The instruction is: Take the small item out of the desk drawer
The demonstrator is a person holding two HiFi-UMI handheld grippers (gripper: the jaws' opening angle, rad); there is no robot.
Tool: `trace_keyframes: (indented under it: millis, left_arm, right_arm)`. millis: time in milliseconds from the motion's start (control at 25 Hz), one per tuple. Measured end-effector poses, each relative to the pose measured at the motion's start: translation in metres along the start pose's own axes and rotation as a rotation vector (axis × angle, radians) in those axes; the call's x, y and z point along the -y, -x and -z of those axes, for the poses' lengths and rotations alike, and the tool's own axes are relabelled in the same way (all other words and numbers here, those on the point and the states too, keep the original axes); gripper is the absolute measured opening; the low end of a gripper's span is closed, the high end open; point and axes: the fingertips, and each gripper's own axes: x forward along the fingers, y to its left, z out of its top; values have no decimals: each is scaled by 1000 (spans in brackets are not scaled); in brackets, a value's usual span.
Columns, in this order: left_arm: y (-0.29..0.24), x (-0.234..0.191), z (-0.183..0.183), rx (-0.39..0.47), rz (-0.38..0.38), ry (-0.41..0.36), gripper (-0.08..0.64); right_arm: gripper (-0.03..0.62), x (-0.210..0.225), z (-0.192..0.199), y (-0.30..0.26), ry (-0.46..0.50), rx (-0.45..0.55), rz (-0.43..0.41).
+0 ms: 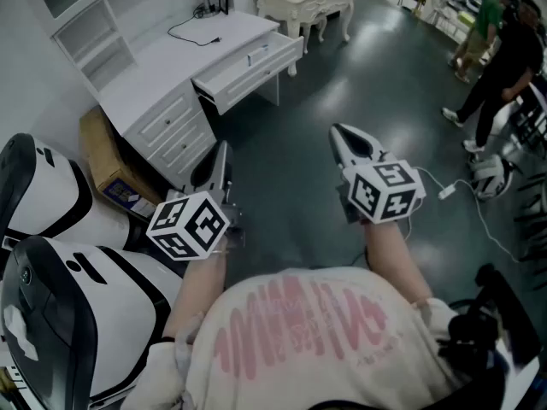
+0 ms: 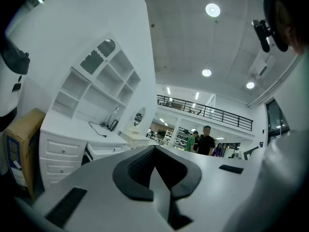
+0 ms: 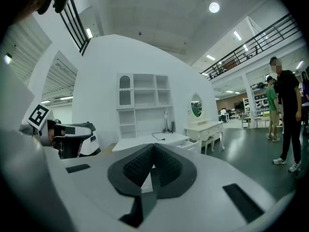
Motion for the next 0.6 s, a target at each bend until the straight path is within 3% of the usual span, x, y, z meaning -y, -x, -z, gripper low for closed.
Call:
trace_keyframes:
  millis: [600]
  left_arm:
    - [-49, -43, 9, -29, -23, 41, 28]
  right_arm:
    - [18, 24, 8, -56, -41, -26, -9]
